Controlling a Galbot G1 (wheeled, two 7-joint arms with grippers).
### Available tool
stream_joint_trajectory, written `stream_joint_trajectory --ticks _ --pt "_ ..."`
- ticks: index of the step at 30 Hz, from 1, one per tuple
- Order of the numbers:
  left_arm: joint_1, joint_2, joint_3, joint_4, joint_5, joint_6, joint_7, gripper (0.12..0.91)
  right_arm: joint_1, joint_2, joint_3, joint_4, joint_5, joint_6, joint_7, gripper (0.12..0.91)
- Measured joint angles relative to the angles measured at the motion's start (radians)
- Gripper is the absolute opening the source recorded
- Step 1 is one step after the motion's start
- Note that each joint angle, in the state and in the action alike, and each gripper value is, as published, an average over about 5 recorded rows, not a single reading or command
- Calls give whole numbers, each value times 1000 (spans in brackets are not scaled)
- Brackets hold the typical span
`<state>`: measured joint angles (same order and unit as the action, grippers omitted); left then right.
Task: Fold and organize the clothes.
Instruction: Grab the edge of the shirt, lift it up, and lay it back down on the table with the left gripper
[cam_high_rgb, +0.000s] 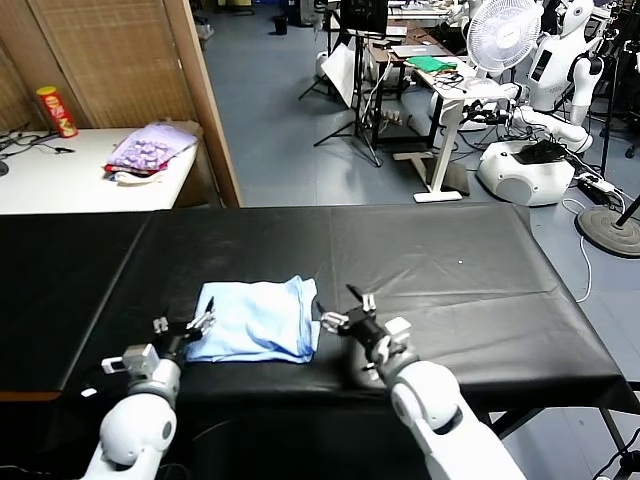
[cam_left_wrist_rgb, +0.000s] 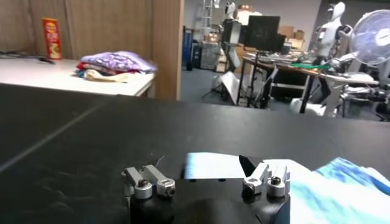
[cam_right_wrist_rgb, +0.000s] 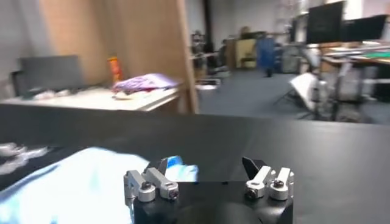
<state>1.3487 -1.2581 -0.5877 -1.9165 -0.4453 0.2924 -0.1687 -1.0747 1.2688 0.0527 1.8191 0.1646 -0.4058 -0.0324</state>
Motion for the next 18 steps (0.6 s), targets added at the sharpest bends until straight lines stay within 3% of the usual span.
stream_joint_trajectory --ticks 3,6,10,18 --pt "-2 -1 -12 10 -24 2 0 798 -3 10 -32 -31 -115 -8 37 798" --pt "-4 -3 -21 19 -66 6 3 798 -9 28 -40 -44 -153 11 75 798" --pt "-11 -8 -33 30 -150 17 10 798 -19 50 -23 -31 -120 32 102 798" --pt "-34 -26 -51 58 -360 67 19 798 -65 53 65 67 13 42 107 798"
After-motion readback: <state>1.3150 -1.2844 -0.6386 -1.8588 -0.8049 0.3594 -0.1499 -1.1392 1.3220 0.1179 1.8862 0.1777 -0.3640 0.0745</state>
